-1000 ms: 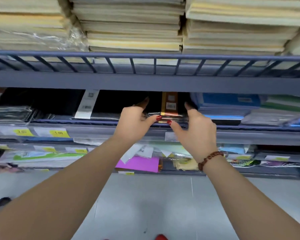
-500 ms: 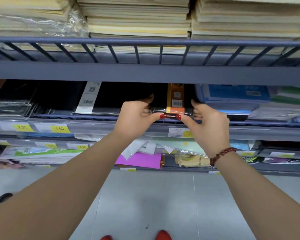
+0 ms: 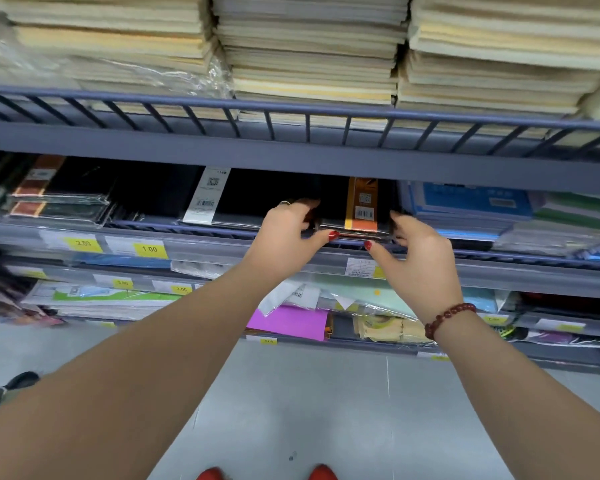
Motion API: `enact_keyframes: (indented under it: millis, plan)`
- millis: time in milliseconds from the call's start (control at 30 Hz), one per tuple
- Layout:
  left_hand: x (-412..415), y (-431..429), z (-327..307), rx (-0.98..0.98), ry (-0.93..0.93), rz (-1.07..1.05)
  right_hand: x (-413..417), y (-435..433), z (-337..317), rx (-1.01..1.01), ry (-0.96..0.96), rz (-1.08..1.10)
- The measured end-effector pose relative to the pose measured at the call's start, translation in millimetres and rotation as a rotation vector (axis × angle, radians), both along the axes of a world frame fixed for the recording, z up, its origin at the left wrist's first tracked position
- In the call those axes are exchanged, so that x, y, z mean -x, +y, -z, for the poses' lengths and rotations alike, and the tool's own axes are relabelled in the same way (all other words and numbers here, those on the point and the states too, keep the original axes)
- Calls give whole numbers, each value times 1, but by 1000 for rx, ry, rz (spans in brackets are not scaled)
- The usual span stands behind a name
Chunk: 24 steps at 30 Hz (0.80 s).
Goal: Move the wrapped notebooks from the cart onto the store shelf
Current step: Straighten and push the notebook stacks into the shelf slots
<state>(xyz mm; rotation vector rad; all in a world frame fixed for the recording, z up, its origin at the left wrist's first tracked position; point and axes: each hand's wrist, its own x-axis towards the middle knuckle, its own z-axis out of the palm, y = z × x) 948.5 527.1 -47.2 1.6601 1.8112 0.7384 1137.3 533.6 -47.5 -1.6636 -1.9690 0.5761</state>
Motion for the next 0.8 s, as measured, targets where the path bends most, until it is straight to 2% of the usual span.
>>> enact_keyframes:
  millis: [133, 233, 400, 500, 800]
  plan:
    - [18, -25, -20, -95, 227, 29, -5, -13, -22, -103, -280, -81]
    - [41, -50, -39, -90, 432, 88, 3, -18, -38, -139, -444, -205]
    - [87, -88, -68, -25, 684, 66, 40, -32, -65, -121, -595, -354]
    - [119, -108, -79, 4, 739, 39, 66, -44, -76, -73, -609, -384]
    - [244, -142, -96, 53, 738, -54, 173, -78, -95, -60, -620, -400]
